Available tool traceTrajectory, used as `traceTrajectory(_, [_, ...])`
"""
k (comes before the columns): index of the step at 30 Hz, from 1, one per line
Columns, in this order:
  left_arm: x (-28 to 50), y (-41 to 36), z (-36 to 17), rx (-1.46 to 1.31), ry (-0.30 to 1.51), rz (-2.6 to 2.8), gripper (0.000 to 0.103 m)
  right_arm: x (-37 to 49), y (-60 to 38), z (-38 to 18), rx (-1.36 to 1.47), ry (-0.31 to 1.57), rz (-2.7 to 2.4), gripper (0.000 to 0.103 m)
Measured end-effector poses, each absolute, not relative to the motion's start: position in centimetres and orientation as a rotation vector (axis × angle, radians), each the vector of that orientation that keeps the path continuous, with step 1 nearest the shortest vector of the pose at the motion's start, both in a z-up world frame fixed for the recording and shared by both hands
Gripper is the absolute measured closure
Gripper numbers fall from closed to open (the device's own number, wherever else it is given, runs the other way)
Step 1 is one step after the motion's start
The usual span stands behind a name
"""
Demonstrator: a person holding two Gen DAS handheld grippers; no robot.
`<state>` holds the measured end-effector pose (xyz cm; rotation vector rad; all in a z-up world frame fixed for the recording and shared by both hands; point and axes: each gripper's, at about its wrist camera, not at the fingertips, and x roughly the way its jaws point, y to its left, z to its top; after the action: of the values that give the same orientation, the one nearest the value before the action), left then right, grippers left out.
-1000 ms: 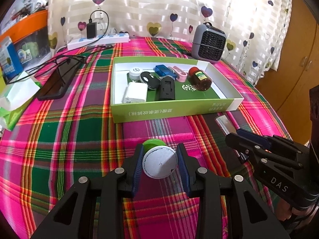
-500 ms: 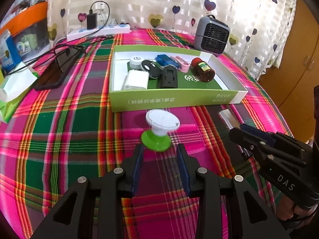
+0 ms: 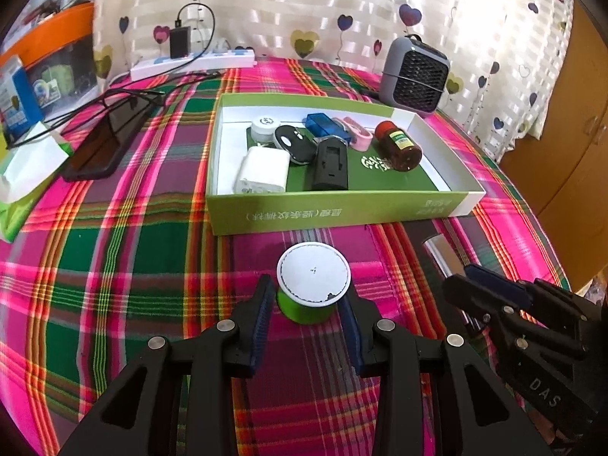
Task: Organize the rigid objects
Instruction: 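Lift and turn the suction holder with the left tool while the right tool lifts the silver bar, then carry the suction holder with the left tool while the right tool carries the silver bar into the box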
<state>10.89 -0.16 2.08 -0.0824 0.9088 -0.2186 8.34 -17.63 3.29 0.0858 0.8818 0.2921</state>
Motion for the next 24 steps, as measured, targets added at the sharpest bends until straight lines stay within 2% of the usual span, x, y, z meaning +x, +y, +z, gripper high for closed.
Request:
traceTrajectory(3, [10.80,-0.23,2.12,-0.079,0.902,-0.222,0.075,8.41,-17.61,3.21,0.086,0.884,0.292,0.079])
traceTrajectory(6, [10.64,-0.29,2.40,-0.068,0.887,-0.224,0.087,8.44,-17.66,3.16,0.088,0.886,0.291,0.079])
traceTrajectory(24, [10.34,-0.41,2.56,-0.066,0.882,-0.220,0.087,8.42,-17.57,3.12,0.085,0.887,0.293,0.079])
